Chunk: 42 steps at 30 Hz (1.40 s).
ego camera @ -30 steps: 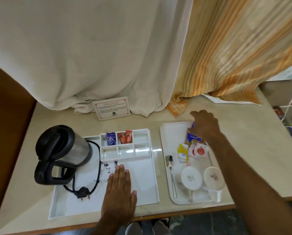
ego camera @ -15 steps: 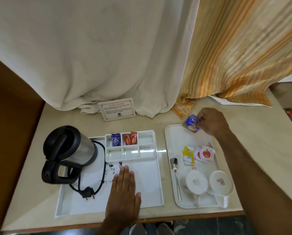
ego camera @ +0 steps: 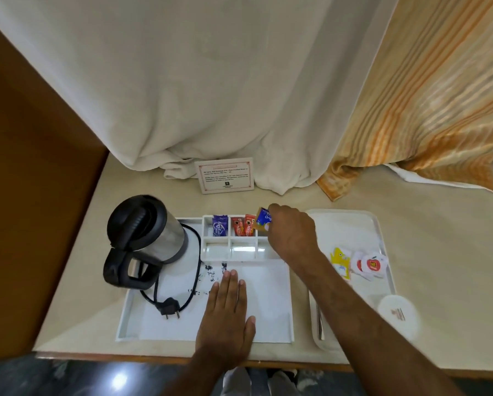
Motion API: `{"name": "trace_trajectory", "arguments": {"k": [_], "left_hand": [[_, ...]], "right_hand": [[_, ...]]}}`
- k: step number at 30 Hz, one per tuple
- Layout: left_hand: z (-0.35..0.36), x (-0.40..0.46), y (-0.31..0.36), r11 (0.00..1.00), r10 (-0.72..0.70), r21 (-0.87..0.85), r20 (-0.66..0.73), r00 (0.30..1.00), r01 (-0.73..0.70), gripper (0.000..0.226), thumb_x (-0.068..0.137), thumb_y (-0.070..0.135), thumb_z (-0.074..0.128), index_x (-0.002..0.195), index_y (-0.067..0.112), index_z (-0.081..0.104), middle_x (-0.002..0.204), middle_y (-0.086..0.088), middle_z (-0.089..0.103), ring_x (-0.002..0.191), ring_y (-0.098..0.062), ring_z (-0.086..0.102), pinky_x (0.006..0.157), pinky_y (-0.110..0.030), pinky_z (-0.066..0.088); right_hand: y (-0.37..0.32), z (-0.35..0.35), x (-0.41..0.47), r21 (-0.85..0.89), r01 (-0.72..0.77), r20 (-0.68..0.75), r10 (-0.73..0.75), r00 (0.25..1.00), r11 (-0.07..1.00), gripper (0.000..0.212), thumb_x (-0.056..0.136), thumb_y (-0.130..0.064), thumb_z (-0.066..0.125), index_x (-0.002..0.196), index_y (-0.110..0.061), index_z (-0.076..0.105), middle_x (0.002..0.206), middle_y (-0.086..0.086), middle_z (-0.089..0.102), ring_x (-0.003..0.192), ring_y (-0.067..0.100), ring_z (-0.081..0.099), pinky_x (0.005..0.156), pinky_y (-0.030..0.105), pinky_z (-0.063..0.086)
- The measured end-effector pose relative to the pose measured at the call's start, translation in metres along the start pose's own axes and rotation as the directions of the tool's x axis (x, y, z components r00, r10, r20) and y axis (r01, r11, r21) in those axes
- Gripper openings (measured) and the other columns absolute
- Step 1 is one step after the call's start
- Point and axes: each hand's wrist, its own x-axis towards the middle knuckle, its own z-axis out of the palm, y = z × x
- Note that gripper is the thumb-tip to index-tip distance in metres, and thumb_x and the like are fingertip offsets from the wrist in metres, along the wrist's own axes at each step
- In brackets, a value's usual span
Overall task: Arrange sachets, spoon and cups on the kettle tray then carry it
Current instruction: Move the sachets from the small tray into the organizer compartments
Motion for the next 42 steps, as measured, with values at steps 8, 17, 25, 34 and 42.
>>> {"name": "trace_trajectory", "arguments": {"k": [8,17,25,34,42], "left_hand": [[0.001,0.0,0.0,1.0,-0.003,-0.013,-0.013,1.0,0.003,0.077,0.094,0.052,0.033,0.153,0.007,0.013,0.161,-0.017,0.008,0.148,-0.037,0.009,0.112,-0.049,0.009],[0.006,0.0,-0.001,1.0,0.0,0.001,-0.014,1.0,0.0,0.078,0.094,0.054,0.031,0.154,0.008,0.011,0.162,-0.016,0.007,0.149,-0.036,0.006,0.114,-0.049,0.007],[0.009,0.0,-0.002,1.0,0.016,-0.006,-0.04,0.999,-0.016,0.079,0.093,0.05,0.036,0.153,0.006,0.012,0.162,-0.019,0.008,0.149,-0.036,0.006,0.115,-0.049,0.009],[0.011,0.0,-0.004,0.999,0.026,-0.019,-0.037,0.999,-0.027,0.077,0.094,0.051,0.03,0.154,0.006,0.009,0.162,-0.019,0.002,0.149,-0.035,0.001,0.115,-0.048,0.009],[0.007,-0.001,-0.003,1.0,0.008,-0.024,-0.015,1.0,-0.008,0.078,0.094,0.053,0.03,0.153,0.009,0.002,0.163,-0.017,0.0,0.149,-0.034,-0.003,0.115,-0.047,0.004]], "right_hand": [[0.007,0.008,-0.004,0.0,-0.039,-0.114,0.039,0.993,0.999,0.016,0.083,-0.011,0.062,0.099,-0.01,0.059,0.09,0.01,0.067,0.076,0.029,0.063,0.059,0.029,0.035],[0.001,0.025,-0.001,0.04,0.037,-0.067,-0.034,0.997,0.999,0.029,0.076,-0.013,0.072,0.101,-0.008,0.059,0.088,0.013,0.067,0.073,0.03,0.064,0.057,0.03,0.037],[0.026,0.026,-0.017,-0.065,0.054,-0.119,-0.061,0.991,0.996,0.047,0.089,-0.042,0.051,0.126,-0.013,0.047,0.114,0.012,0.051,0.096,0.028,0.046,0.078,0.04,0.042],[0.142,-0.016,-0.048,-0.364,-0.087,0.37,0.23,0.9,0.927,0.049,0.07,-0.029,0.064,0.117,-0.027,0.051,0.11,-0.001,0.059,0.105,0.027,0.049,0.089,0.041,0.034],[0.12,-0.026,-0.035,-0.209,-0.149,0.345,0.215,0.914,0.967,0.023,0.076,-0.016,0.061,0.096,-0.025,0.066,0.105,-0.002,0.067,0.102,0.023,0.057,0.086,0.035,0.043]]}}
